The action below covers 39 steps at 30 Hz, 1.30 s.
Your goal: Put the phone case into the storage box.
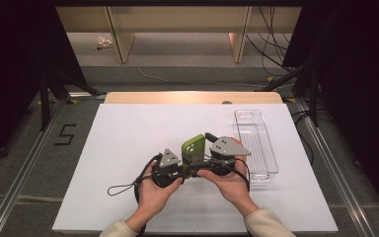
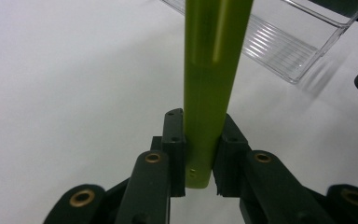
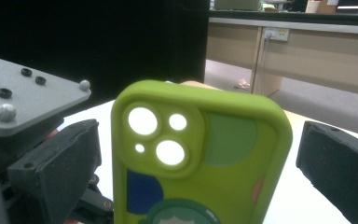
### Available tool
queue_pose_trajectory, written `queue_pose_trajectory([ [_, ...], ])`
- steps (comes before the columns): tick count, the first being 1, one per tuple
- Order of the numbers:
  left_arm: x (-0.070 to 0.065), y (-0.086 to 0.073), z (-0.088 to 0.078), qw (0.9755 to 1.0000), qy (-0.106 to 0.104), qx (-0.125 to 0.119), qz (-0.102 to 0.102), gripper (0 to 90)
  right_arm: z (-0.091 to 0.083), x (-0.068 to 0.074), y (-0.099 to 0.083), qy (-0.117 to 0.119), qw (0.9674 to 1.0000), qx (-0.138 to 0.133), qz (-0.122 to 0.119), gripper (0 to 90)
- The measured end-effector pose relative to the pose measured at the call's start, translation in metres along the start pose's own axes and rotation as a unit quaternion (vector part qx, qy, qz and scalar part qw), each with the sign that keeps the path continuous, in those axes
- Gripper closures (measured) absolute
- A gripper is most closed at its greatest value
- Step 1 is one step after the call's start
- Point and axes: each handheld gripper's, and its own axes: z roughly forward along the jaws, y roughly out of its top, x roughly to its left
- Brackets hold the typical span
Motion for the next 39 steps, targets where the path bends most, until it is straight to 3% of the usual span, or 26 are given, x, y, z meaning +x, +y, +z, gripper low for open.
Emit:
queue_pose_trajectory([
  [39,-0.0046,-0.0005,0.0021,1.0,-0.002,-0.005,-0.002,77.2,0.0022,0.0009,-0.0038,-0.009,0.9999,0.004,0.012,8.2],
])
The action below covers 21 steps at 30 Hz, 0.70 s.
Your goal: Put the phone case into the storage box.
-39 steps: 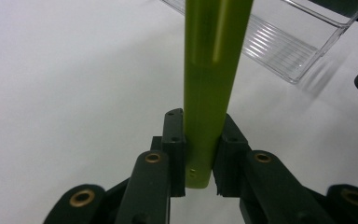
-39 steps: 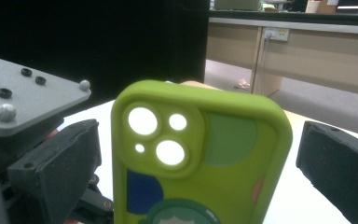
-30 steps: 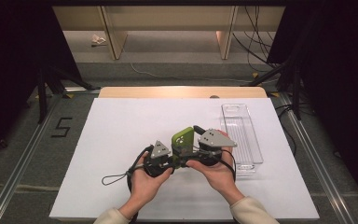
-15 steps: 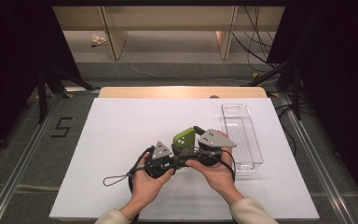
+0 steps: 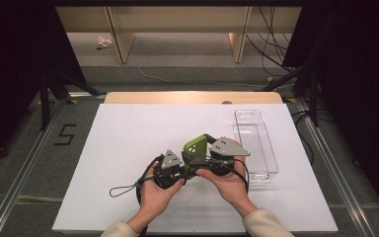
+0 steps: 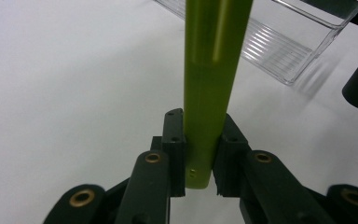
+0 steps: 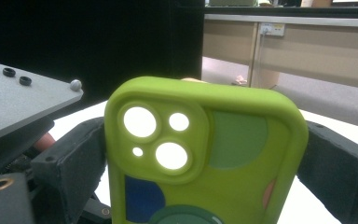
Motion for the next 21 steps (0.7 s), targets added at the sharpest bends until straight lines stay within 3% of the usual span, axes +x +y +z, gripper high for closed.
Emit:
queue_pose_trajectory([
  [21,0.0002,0.0001,0.0001,1.0,-0.001,-0.002,-0.001,77.1,0.0004,0.0012,-0.0015,-0.002,0.9999,-0.011,-0.001,15.2],
])
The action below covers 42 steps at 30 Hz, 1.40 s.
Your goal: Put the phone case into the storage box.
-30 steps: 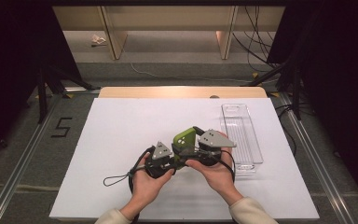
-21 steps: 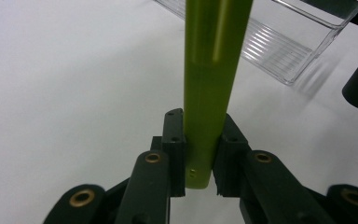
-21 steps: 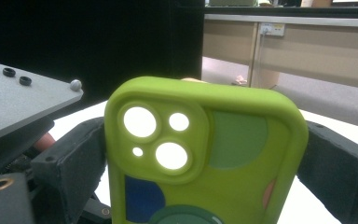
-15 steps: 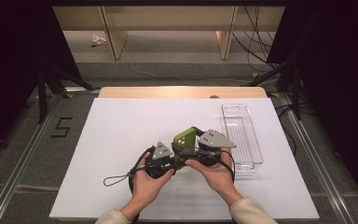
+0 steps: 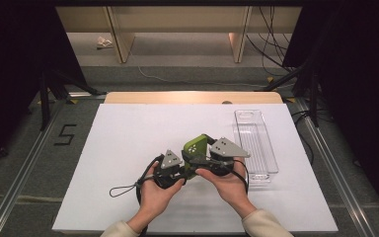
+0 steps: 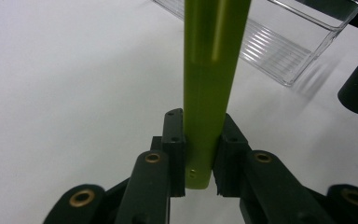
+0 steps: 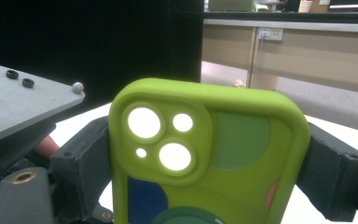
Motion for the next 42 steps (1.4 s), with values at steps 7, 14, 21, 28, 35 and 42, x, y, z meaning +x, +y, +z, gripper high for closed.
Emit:
queue_pose_trajectory([
  [7,0.0,-0.001,0.001,1.0,-0.003,-0.001,-0.003,77.0,0.001,0.0,0.0,0.006,1.0,-0.002,-0.006,15.8],
  [14,0.0,0.0,0.001,1.0,-0.005,-0.003,-0.001,76.9,0.0,0.0,0.0,0.004,0.9999,-0.005,-0.01,16.0],
  [21,0.0,0.001,0.0,0.9999,-0.008,-0.01,0.005,76.3,-0.002,0.0,0.003,0.003,0.9999,-0.008,-0.012,16.3],
  [28,0.002,0.003,-0.001,0.9996,-0.015,-0.012,0.019,67.0,-0.003,0.0,0.005,0.002,0.9998,-0.012,-0.016,16.5],
  [35,0.004,0.007,-0.005,0.9982,-0.007,0.001,0.059,40.4,-0.007,-0.004,0.01,-0.004,0.9997,-0.018,-0.017,16.5],
  [42,0.01,0.008,-0.01,0.9949,0.008,0.026,0.097,15.0,-0.011,-0.01,0.013,-0.013,0.9995,-0.023,-0.016,16.5],
])
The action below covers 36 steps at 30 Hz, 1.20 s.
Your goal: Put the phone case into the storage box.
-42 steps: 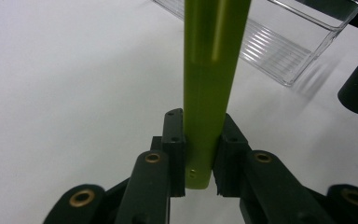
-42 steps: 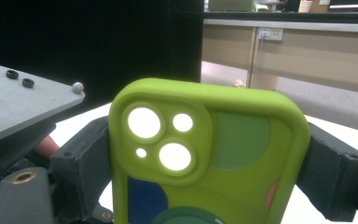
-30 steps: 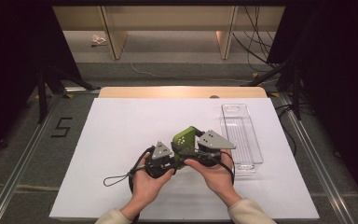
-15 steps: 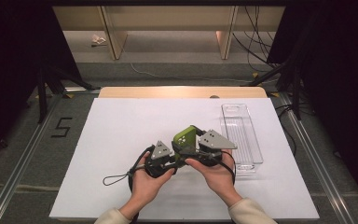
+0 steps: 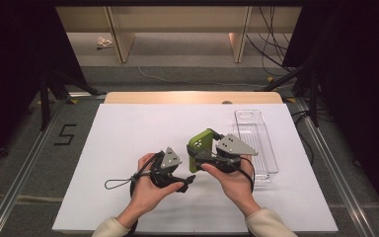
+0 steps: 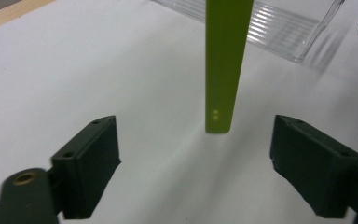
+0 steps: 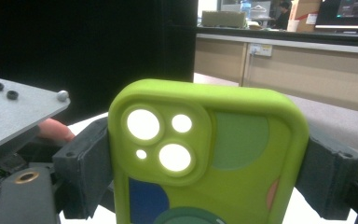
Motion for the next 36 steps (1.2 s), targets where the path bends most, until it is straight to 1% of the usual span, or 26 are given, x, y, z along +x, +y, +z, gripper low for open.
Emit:
queue_pose_trajectory([
  [1,0.001,-0.001,-0.001,1.0,-0.005,0.002,0.008,14.4,-0.001,-0.001,0.001,-0.002,1.0,0.001,0.0,16.5],
  [2,0.002,-0.001,-0.002,0.9999,-0.011,0.002,0.012,11.5,-0.001,-0.003,0.001,-0.003,1.0,-0.001,0.0,16.5],
  [3,0.003,-0.001,-0.003,0.9997,-0.02,0.003,0.013,7.5,-0.002,-0.003,0.001,-0.004,1.0,-0.002,0.001,16.5],
  [4,0.004,-0.001,-0.004,0.9996,-0.023,0.001,0.014,3.9,-0.003,-0.005,0.002,-0.006,1.0,-0.001,0.002,16.5],
  [8,0.008,-0.001,-0.008,0.9994,-0.03,-0.008,0.019,0.0,-0.005,-0.01,0.004,-0.012,0.9999,-0.005,0.002,16.5],
  [11,0.011,-0.002,-0.01,0.9995,-0.023,-0.008,0.017,0.0,-0.007,-0.012,0.006,-0.016,0.9998,-0.007,0.002,16.5],
  [19,0.018,-0.004,-0.016,0.9997,-0.017,-0.012,0.015,0.0,-0.009,-0.017,0.007,-0.024,0.9997,-0.01,0.003,16.5],
  [29,0.026,-0.01,-0.023,0.9997,-0.014,-0.017,0.012,0.0,-0.014,-0.026,0.01,-0.037,0.9992,-0.012,0.008,16.5],
  [31,0.027,-0.011,-0.024,0.9996,-0.013,-0.021,0.01,0.0,-0.015,-0.028,0.012,-0.04,0.9991,-0.015,0.009,16.5],
  [36,0.031,-0.014,-0.03,0.9994,-0.016,-0.027,0.014,0.0,-0.018,-0.033,0.014,-0.047,0.9987,-0.017,0.011,16.5],
])
